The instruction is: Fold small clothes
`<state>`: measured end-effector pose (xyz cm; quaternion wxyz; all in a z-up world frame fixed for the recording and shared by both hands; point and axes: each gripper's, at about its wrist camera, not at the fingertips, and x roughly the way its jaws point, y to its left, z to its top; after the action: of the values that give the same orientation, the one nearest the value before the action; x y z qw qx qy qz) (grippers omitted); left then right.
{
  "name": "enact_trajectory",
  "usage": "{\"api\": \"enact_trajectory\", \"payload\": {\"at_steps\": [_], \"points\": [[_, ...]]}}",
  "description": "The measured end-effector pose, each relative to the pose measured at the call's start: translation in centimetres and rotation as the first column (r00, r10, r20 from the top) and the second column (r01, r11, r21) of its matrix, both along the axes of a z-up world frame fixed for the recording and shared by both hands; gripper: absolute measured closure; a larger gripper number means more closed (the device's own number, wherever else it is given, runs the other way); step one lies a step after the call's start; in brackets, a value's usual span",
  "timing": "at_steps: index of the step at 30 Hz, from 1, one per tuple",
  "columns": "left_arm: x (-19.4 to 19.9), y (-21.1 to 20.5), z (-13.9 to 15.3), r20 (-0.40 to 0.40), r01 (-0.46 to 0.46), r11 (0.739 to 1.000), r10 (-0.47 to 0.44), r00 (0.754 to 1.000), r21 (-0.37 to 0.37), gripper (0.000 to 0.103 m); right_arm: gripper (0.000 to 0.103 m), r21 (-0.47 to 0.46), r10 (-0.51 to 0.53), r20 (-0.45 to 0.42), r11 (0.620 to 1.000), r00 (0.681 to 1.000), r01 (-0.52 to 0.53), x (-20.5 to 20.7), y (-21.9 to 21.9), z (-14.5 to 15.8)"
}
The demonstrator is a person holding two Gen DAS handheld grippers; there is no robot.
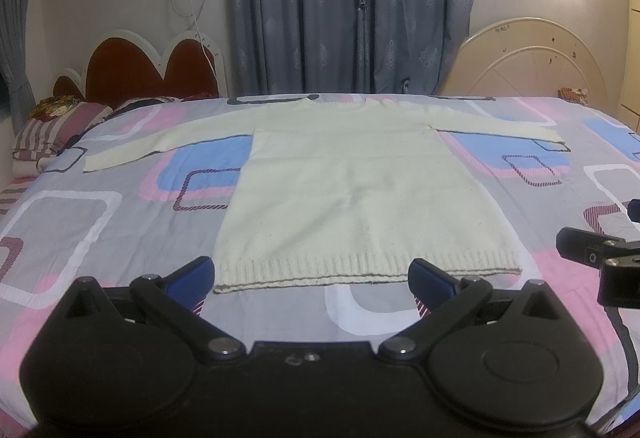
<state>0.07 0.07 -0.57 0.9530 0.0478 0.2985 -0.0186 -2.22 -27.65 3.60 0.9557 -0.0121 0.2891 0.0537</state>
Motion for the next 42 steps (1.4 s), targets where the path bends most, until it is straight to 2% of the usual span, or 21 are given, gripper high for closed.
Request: {"api": "enact_trajectory", "payload": {"at_steps": [42], "points": [[0.26, 0.25, -0.05, -0.002, -0.008, 1.000, 0.008, 1.000, -0.007, 0.000, 0.000, -0.005, 0.004, 0.002, 1.000, 1.000, -0.004, 0.15, 0.43, 0.14]]}}
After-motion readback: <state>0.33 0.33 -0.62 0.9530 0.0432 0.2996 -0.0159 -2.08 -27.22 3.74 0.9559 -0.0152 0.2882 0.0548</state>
